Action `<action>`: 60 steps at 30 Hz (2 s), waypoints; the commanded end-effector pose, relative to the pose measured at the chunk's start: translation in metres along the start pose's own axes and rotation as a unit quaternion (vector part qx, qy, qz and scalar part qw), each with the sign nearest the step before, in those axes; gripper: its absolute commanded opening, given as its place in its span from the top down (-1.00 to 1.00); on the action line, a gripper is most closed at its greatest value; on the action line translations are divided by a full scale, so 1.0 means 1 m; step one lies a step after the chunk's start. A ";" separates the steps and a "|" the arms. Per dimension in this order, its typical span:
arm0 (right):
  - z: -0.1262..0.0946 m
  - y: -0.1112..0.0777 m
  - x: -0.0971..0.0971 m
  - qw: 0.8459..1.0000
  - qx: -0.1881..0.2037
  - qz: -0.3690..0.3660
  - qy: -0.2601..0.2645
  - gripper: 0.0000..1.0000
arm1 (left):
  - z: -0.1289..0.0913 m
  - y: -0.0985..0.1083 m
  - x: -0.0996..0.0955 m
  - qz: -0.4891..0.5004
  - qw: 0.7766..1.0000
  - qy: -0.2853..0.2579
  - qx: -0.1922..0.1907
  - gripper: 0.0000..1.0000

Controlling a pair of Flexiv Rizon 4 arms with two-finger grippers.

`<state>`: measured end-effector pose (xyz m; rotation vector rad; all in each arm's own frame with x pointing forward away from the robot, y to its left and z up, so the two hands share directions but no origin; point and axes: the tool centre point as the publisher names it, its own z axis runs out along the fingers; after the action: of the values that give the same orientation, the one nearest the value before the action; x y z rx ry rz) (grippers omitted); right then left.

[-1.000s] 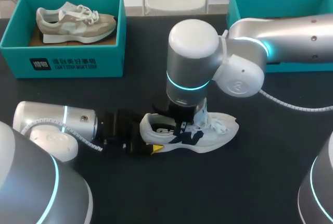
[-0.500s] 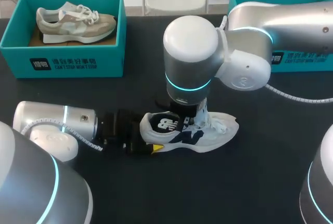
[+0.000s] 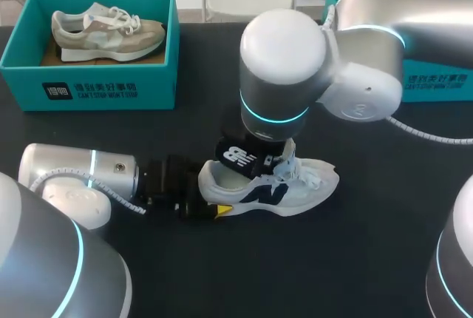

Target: Take the shoe out of the shoebox, open the shoe tongue, remove and reinsert the insole, then place the shoe into the shoebox

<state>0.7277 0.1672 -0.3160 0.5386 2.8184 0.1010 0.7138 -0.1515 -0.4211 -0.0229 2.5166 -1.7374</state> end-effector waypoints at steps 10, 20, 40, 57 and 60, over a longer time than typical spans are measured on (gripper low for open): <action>-0.001 0.033 0.001 0.991 -0.086 -0.061 0.084 1.00 | 0.003 0.003 -0.001 0.000 1.000 0.000 -0.002 1.00; 0.001 0.045 0.007 0.977 -0.110 -0.065 0.169 -0.47 | 0.003 0.003 -0.001 0.000 1.000 0.000 -0.002 1.00; -0.016 0.047 0.002 0.933 -0.114 -0.029 0.340 -1.00 | 0.003 0.003 -0.001 0.000 1.000 0.000 -0.002 1.00; -0.022 0.055 0.022 0.911 -0.148 -0.031 0.384 -1.00 | 0.003 0.003 -0.001 0.000 1.000 0.000 -0.002 1.00; -0.015 0.061 0.029 0.905 -0.157 -0.037 0.395 -1.00 | 0.003 0.003 -0.001 0.000 1.000 0.000 -0.002 1.00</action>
<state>0.7177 0.2249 -0.2890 0.3699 3.4539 0.9190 0.7138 -0.1515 -0.4211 -0.0229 2.5167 -1.7372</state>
